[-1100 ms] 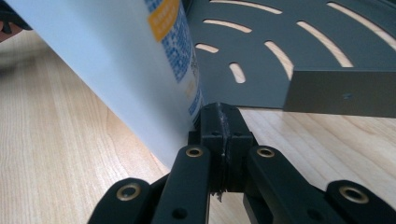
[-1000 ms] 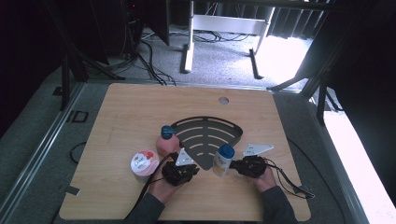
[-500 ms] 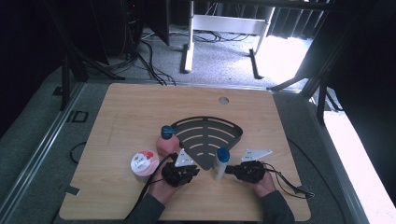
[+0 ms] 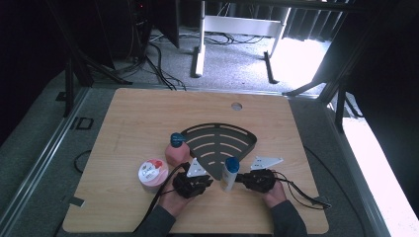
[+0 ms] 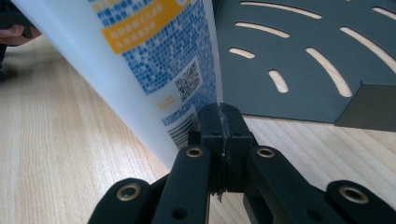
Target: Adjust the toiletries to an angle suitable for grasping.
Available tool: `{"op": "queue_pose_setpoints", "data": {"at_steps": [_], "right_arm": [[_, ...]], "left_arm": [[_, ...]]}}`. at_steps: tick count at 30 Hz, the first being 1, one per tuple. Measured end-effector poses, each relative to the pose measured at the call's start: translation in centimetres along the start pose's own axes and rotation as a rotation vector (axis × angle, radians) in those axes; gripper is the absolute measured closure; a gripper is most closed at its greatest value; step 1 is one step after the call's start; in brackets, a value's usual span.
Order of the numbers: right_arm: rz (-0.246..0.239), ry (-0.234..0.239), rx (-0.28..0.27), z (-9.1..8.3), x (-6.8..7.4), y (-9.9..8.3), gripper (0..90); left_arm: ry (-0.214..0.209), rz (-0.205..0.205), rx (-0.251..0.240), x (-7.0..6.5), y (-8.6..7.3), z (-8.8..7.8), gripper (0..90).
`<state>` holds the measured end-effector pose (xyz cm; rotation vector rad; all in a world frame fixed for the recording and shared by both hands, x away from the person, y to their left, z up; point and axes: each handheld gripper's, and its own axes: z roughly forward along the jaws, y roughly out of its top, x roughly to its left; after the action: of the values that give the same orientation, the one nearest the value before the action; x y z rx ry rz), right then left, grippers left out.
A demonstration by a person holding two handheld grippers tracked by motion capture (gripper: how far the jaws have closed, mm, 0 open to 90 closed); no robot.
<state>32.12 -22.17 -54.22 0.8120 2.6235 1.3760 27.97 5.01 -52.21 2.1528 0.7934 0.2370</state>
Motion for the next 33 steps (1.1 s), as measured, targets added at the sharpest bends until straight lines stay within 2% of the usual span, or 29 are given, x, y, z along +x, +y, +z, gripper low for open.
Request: {"op": "queue_pose_setpoints", "data": {"at_steps": [4, 10, 14, 20, 23, 33], "right_arm": [[0.003, 0.011, -0.003, 0.0, 0.2, -0.1, 89.7], [-0.034, 0.012, 0.014, 0.4, 1.0, 0.3, 89.7], [-0.04, 0.023, 0.013, 0.8, 1.4, 0.4, 89.7], [-0.048, 0.032, 0.015, 1.1, 1.8, 0.6, 89.7], [-0.052, 0.04, 0.016, 1.3, 1.9, 0.7, 89.7], [-0.046, 0.063, 0.015, 1.7, 2.3, 0.7, 89.8]], "left_arm": [[-0.004, -0.001, -0.008, -0.2, 0.1, -0.2, 77.5], [-0.005, 0.007, -0.006, -0.6, 0.1, -0.6, 74.1], [-0.005, 0.01, -0.004, -1.0, -0.1, -1.2, 73.7], [-0.037, 0.025, -0.009, -2.1, -0.7, -2.3, 75.6], [-0.06, 0.047, -0.019, -3.0, -0.6, -2.5, 77.2], [-0.109, 0.095, -0.032, -4.8, 0.0, -1.8, 84.8]]}}
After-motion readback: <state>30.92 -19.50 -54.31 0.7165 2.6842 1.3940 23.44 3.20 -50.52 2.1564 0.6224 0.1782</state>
